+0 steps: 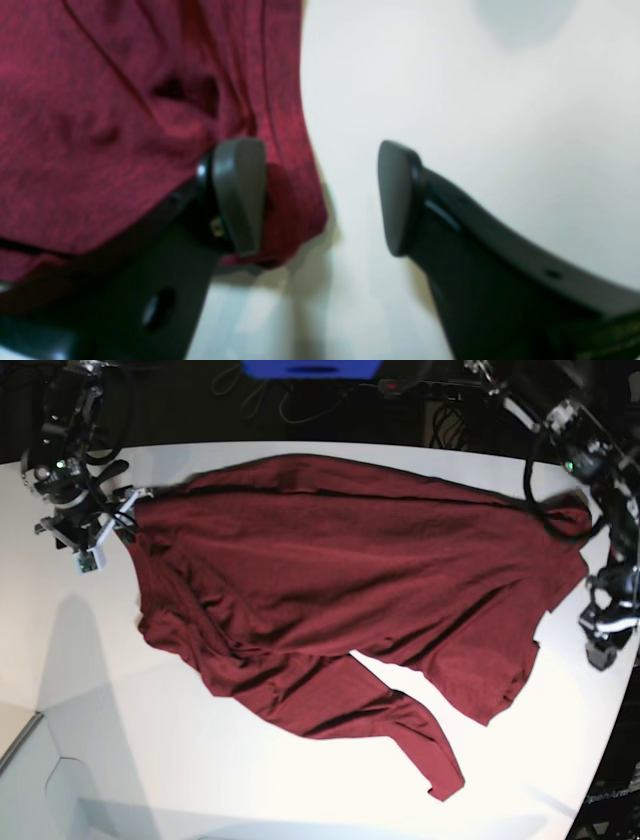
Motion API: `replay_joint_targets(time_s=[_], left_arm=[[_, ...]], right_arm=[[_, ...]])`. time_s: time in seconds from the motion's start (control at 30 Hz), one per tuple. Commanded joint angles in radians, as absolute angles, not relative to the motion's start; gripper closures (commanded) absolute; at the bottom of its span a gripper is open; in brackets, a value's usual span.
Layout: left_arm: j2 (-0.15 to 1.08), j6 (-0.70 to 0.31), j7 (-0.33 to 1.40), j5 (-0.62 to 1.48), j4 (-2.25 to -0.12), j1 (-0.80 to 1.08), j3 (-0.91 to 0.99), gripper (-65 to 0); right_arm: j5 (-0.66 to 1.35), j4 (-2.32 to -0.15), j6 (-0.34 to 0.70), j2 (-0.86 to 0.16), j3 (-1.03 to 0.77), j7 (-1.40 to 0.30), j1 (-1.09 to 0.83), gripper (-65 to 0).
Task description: Layout the t-shirt on the table in an organized manner, then fold the t-shirt properly
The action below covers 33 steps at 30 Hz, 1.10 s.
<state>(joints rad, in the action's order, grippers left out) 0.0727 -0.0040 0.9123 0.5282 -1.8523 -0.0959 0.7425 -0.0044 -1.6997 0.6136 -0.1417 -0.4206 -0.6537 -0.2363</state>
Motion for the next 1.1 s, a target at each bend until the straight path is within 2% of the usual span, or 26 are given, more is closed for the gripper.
replay_joint_targets(time_s=[0.0, 0.17, 0.5, 0.7, 1.07], left_arm=[[0.087, 0.005, 0.903, 0.481, -1.819, -0.153, 0.707, -30.8], [0.099, 0.005, 0.874, 0.295, -1.512, -0.354, 0.558, -30.8], [0.125, 0.005, 0.484, 0.105, -0.920, -0.539, 0.329, -30.7], [0.125, 0.005, 0.335, 0.097, -0.794, -0.542, 0.298, -30.7], [0.156, 0.005, 0.323, 0.105, -0.743, -0.541, 0.302, -30.7]], right_arm=[[0.001, -1.721, 0.624, -0.154, -0.426, -0.636, -0.249, -35.8], [-0.001, -1.719, 0.624, -0.151, -0.429, -0.636, -0.268, -35.8], [-0.001, -1.718, 0.622, -0.133, -0.478, -0.638, -0.292, -35.8], [-0.001, -1.718, 0.622, -0.133, -0.478, -0.638, -0.294, -35.8], [-0.001, -1.715, 0.622, -0.134, -0.478, -0.634, -0.286, -35.8]])
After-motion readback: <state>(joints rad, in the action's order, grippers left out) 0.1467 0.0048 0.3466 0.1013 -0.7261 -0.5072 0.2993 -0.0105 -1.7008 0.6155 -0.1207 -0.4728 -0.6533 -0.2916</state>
